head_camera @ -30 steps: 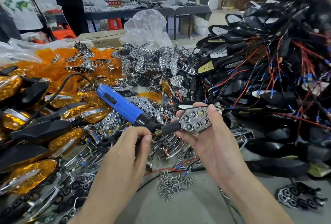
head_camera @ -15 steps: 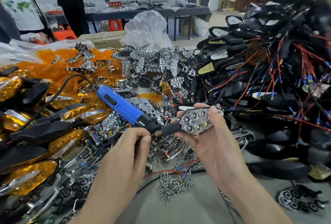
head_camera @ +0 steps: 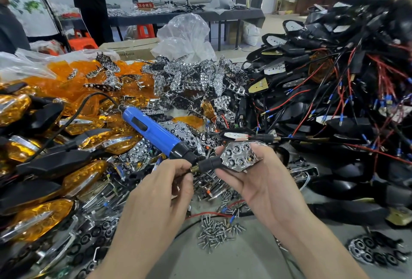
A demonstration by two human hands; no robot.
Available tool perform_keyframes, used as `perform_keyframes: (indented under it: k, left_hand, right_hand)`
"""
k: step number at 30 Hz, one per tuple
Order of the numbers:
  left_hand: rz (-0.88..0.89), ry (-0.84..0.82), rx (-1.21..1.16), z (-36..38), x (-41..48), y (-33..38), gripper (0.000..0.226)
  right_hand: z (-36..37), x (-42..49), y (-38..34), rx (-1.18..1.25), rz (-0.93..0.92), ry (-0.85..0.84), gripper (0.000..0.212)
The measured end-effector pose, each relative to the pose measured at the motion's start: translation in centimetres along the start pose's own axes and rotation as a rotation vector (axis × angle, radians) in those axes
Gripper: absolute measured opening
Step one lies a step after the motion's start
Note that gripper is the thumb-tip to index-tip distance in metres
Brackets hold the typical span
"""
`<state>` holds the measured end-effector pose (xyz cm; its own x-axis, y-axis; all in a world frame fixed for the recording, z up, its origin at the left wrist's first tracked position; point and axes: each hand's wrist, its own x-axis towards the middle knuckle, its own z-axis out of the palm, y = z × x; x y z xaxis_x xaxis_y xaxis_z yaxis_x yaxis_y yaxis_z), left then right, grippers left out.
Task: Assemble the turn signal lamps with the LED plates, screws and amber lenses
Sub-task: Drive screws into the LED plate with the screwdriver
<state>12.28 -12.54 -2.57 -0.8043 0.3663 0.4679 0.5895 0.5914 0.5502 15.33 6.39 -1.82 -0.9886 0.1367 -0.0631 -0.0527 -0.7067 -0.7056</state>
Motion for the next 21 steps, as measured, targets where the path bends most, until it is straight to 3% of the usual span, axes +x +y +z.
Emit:
perform_keyframes:
  k: [5,13,21]
  left_hand:
    - [0.007,0.044,0.027,-0.06,0.12,-0.08,0.01]
    - [0.039,-0.028,0.027,-0.19,-0.16,-0.49,0.01]
    - [0.045,-0.06,-0.02,-0.17,-0.18,-0.71,0.015]
  right_hand:
    - [-0.33,0.13,-0.1,0.032,-0.005,-0.032,0.048]
    - [-0.63,0.25,0.01,0.06,-0.001,-0.042,0.027]
    - [-0.96,0.23,0.04,0.043,-0.002,-0.064,0.027]
